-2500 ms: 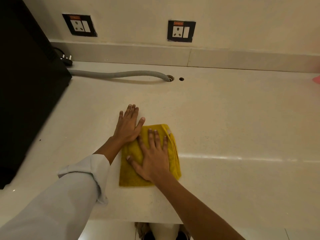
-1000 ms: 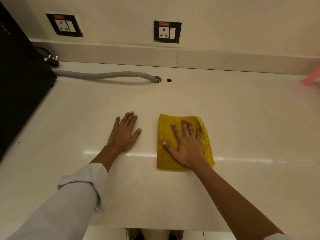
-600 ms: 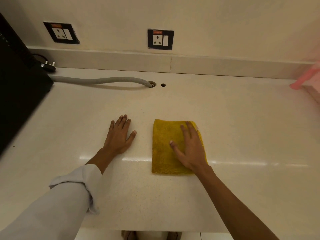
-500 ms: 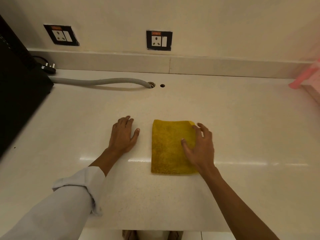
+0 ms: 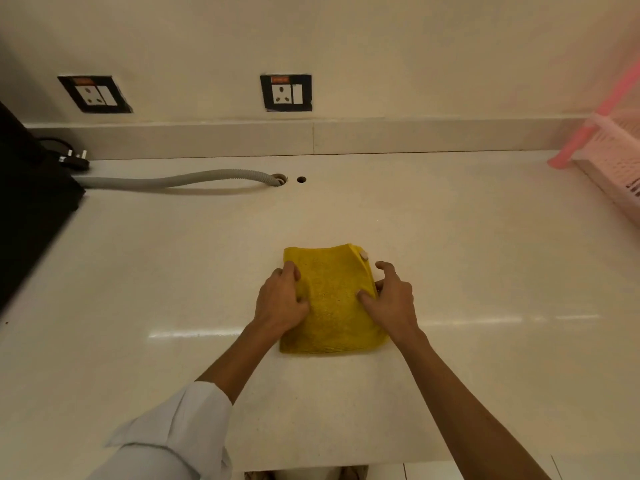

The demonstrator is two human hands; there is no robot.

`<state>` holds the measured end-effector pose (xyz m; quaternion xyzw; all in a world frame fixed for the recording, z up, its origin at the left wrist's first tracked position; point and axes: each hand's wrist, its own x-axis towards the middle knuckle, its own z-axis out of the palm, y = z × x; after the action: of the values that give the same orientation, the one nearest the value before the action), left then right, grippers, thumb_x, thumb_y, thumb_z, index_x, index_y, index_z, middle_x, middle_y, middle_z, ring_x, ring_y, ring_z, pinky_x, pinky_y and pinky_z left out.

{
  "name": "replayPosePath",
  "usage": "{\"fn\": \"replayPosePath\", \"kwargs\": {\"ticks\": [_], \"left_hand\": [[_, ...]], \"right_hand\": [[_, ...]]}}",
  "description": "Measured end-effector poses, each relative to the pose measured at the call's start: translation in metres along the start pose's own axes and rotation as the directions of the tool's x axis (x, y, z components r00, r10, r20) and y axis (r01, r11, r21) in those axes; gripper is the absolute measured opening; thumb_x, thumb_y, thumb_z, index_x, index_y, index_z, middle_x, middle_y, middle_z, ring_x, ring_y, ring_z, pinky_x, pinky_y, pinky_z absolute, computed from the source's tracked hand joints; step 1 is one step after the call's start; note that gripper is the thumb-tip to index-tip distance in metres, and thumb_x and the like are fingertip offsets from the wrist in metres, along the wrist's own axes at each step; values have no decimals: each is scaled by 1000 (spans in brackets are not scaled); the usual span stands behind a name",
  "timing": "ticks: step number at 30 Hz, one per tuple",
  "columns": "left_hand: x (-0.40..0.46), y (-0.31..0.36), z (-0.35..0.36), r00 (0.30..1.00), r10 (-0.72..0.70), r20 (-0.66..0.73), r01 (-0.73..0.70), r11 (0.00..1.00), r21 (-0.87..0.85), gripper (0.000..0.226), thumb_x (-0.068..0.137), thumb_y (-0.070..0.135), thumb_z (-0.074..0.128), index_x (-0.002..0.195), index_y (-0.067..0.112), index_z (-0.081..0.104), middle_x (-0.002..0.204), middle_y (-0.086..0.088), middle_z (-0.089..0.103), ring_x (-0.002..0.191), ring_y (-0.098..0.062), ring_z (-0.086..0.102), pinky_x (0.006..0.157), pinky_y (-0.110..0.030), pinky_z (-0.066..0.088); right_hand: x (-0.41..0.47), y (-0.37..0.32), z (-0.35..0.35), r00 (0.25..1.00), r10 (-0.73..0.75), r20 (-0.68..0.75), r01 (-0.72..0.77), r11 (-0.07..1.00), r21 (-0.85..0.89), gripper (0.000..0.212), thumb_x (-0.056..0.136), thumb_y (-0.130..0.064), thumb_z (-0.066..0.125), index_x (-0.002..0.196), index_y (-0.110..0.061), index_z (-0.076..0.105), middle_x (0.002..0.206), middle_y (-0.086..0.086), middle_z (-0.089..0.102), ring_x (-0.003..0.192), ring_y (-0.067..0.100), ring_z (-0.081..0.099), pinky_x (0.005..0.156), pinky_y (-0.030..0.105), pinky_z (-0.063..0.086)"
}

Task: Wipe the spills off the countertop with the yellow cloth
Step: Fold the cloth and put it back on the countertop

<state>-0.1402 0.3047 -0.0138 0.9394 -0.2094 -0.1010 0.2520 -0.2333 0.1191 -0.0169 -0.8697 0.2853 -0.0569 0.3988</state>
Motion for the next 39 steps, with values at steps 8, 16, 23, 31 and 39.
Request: {"fn": "replayPosePath", "kwargs": {"ticks": [8, 16, 23, 31, 39], "left_hand": [[25, 23, -6, 1000, 20, -19, -23, 979, -203, 34, 69, 0, 65, 98, 14, 55, 89, -8, 54, 76, -19, 49, 55, -22, 37], [77, 83, -9, 992, 36, -124, -73, 950, -304, 29, 75, 8, 73, 102, 16, 67, 110, -8, 57, 90, -15, 53, 75, -25, 45], [137, 150, 6, 990, 73, -122, -113, 924, -366, 36, 79, 10, 72, 114, 10, 63, 122, -9, 53, 98, -16, 53, 80, -24, 47], [224, 203, 37, 989, 115, -92, -141, 917, -374, 46, 81, 5, 69, 125, 4, 58, 127, -10, 48, 97, -17, 54, 79, -24, 48], [304, 213, 66, 997, 70, 28, -55, 935, -349, 58, 80, 2, 66, 135, 6, 47, 137, -14, 38, 120, -32, 52, 99, -40, 51]], "right_hand": [[15, 8, -18, 999, 0, -49, 7, 987, 164, 61, 85, -23, 74, 137, -19, 44, 107, 6, 64, 96, 27, 65, 80, 40, 54], [58, 21, -81, 993, 74, -89, -36, 929, 368, 64, 85, -23, 76, 140, -20, 44, 131, 9, 60, 96, 19, 59, 82, 34, 52], [133, 42, -156, 995, 98, 3, -93, 939, 330, 41, 84, -19, 74, 120, -25, 55, 114, 16, 67, 98, 29, 66, 84, 50, 59], [233, 57, -205, 990, 105, -93, -75, 956, 283, 38, 84, -14, 72, 119, -21, 59, 115, 15, 67, 103, 30, 64, 86, 48, 57], [318, 69, -199, 972, 147, -185, -111, 975, 192, 49, 83, -16, 75, 127, -11, 54, 122, 19, 66, 111, 33, 63, 94, 42, 50]]}}
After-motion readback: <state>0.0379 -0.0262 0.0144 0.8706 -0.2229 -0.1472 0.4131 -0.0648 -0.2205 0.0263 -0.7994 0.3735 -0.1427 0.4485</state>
